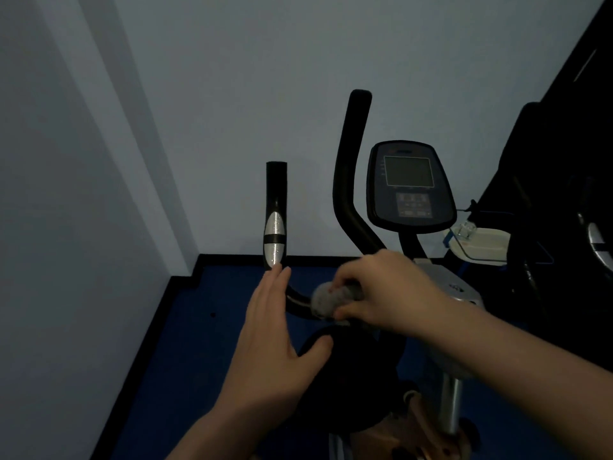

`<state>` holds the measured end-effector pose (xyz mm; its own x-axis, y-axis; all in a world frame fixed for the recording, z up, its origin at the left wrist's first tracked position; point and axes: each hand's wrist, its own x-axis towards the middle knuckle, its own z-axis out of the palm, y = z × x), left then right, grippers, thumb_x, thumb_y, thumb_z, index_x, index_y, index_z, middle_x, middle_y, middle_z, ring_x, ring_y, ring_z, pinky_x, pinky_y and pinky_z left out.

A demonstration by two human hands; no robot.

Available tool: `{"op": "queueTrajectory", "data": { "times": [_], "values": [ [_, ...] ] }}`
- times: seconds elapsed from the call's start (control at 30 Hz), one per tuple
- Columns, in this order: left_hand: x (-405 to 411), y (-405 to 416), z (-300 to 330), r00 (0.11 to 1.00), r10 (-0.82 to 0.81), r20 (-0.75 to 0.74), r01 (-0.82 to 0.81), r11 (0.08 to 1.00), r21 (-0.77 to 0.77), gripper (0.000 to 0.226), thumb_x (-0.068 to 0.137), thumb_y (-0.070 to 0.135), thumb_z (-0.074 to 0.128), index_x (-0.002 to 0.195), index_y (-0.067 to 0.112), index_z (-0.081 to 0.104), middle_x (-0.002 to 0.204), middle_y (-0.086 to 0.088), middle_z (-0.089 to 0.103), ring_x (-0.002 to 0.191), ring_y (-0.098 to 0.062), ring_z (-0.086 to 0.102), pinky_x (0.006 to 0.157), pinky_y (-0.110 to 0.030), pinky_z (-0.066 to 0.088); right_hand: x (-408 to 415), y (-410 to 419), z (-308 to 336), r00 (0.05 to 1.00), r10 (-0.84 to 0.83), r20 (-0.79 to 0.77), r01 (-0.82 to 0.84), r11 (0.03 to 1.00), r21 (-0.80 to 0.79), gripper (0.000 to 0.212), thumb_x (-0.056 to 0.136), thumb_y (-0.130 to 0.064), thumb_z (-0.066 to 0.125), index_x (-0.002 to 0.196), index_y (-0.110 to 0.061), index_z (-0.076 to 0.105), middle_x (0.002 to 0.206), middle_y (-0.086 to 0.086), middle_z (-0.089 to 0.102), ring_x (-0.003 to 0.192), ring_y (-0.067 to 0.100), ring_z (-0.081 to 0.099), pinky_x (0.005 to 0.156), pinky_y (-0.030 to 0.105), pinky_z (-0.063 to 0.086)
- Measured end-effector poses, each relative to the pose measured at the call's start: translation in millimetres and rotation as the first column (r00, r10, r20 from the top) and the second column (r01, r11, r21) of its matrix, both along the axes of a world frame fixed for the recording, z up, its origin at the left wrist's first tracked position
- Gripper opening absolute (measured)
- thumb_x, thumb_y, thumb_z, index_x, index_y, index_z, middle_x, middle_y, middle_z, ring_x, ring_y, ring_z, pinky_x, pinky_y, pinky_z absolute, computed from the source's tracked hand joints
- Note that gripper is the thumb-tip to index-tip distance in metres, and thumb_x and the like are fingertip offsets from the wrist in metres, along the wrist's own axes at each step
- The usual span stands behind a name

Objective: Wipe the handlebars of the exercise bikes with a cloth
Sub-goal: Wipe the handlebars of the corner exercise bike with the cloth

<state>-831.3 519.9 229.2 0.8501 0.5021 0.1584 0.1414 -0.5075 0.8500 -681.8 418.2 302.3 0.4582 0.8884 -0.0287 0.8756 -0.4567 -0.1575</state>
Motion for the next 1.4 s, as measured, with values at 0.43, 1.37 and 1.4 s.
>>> {"op": "queueTrajectory", "data": {
  "times": [0.43,1.37,1.4],
  "values": [
    [7,75,15,0.986,-0.051,0.156,0.068,0.992,-0.105,0.042,0.093,0.034,0.048,0.134,0.042,0.039,0.137,0.038,0.041,0.129,0.017,0.034,0.104,0.000,0.024,-27,19,-16,0.954,-0.171,-0.248,0.215,0.963,0.164,0.031,0.074,-0.052,0.070,0.097,-0.033,0.065,0.092,-0.011,0.070,0.086,0.004,0.062,0.073,0.024,0.048],
    [102,176,48,0.873,-0.382,0.302,0.398,0.917,0.008,0.044,0.095,0.030,0.038,0.139,0.026,0.042,0.147,0.014,0.038,0.133,0.010,0.032,0.109,-0.007,0.023,-34,126,-14,0.654,-0.507,-0.561,0.756,0.475,0.451,0.016,0.081,-0.035,0.071,0.083,-0.022,0.062,0.076,-0.009,0.068,0.070,0.001,0.063,0.063,0.024,0.053],
    [107,178,50,0.869,-0.393,0.299,0.415,0.910,-0.011,0.044,0.095,0.030,0.038,0.139,0.026,0.042,0.145,0.013,0.041,0.130,0.011,0.035,0.107,-0.005,0.025,-29,135,-11,0.651,-0.501,-0.570,0.759,0.432,0.487,0.015,0.082,-0.034,0.071,0.085,-0.022,0.062,0.076,-0.009,0.068,0.070,0.000,0.063,0.061,0.021,0.052]
  ]
}}
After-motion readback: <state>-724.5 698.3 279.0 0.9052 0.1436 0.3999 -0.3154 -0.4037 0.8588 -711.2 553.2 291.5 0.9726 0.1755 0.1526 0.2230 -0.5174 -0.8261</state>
